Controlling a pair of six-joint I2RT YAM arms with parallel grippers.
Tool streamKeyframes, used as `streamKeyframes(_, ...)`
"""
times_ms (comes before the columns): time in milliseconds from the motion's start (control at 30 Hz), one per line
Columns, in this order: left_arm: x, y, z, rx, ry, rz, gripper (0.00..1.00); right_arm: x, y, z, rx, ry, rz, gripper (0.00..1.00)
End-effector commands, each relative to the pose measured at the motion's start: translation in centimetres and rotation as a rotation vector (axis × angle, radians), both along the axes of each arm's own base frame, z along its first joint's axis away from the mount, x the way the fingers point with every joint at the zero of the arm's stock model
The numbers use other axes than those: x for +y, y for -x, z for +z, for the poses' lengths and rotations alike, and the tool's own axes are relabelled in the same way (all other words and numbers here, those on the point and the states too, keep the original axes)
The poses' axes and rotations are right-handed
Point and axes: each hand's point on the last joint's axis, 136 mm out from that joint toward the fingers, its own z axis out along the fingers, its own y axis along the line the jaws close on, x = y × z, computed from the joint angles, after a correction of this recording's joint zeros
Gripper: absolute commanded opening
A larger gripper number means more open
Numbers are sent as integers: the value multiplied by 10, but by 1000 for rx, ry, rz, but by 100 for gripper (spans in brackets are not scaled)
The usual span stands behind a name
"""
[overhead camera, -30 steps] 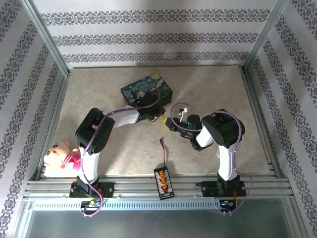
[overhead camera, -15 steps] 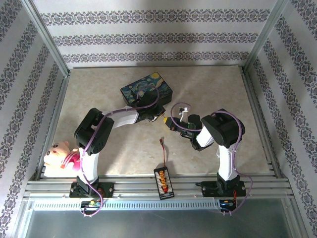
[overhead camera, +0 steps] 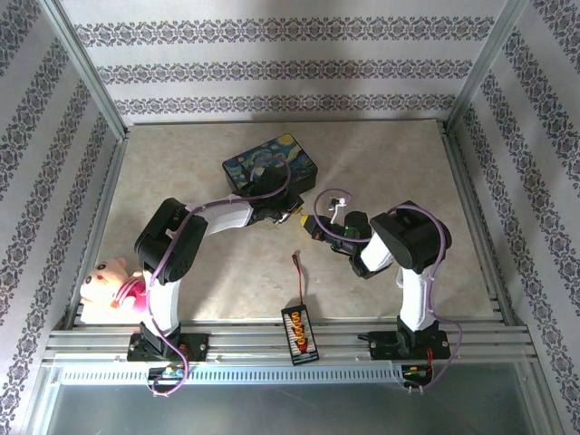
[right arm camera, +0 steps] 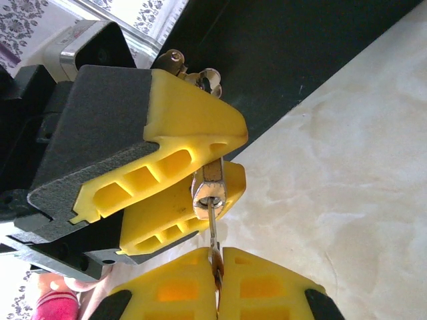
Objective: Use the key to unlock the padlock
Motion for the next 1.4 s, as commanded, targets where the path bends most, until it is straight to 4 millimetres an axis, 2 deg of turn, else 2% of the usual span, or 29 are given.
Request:
streamKeyframes(0,-36,45,5,159,156,-115,0,-11,-12,12,-40,-2,-92,0)
streamKeyframes(467,-34,38,-4,171,161,-90,0,-15,-4,6,50,-51,-123,0)
streamKeyframes(1067,-38,39,-6,179,188,-106,0,5,-3,16,60,-112,11,0)
streamKeyframes(1200,-40,39,-3,172,193,-115,0,7,-4,11,79,-120,58,0)
streamKeyframes(1367,-39,40,-1,168,191,-119,0,1,-11,-5,141,-133,31,0)
